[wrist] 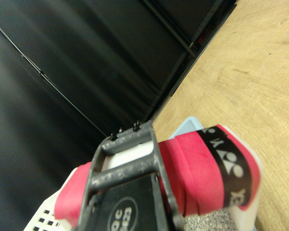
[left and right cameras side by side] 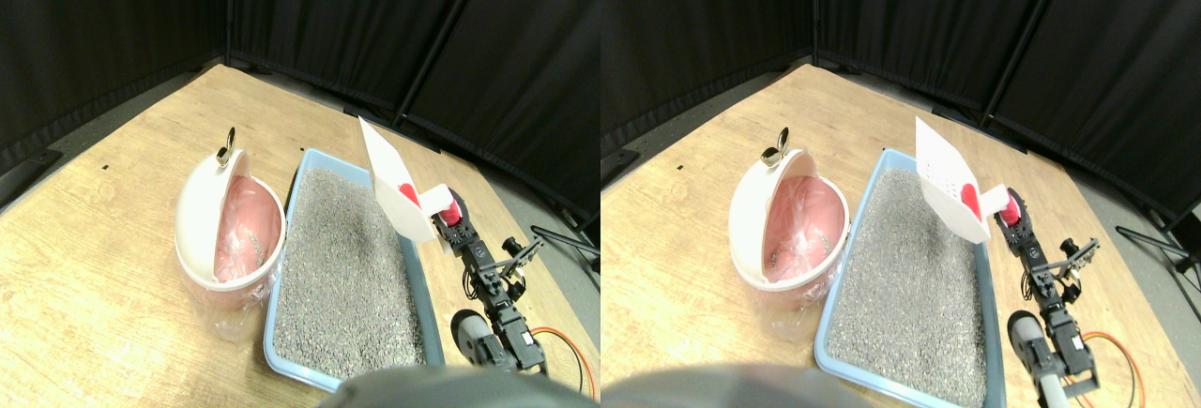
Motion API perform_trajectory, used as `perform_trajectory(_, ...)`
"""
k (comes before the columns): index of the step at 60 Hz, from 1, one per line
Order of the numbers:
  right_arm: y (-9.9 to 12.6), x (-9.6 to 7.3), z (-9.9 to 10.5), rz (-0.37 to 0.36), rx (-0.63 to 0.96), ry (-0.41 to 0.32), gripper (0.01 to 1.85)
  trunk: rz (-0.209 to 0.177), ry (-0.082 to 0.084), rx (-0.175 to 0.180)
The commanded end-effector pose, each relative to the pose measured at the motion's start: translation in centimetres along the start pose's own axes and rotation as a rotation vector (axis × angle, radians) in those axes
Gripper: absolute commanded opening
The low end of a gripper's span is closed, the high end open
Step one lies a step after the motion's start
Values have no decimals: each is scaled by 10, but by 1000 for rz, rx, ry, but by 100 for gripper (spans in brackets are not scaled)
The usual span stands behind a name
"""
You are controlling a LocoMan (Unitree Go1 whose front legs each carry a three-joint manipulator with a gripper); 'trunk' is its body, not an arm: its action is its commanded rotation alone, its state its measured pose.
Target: Scoop (unimanual)
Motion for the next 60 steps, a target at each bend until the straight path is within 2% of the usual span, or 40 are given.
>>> perform_trajectory(1, 10, 1, 6, 61, 8, -38, 5, 13, -9, -10)
perform_trajectory(13, 13, 2, 7, 77, -90, -35, 5, 22, -7, -16)
perform_trajectory(18, 17, 3, 9, 91, -223, -43, 5, 24, -9, -17)
perform_trajectory(29, 28, 3, 13, 120, -391, -40, 5, 33, -10, -24)
perform_trajectory(48, 45, 5, 12, 155, -501, 24, 5, 63, -17, -44)
perform_trajectory(60, 56, 8, 6, 194, -497, 62, 5, 85, -22, -55)
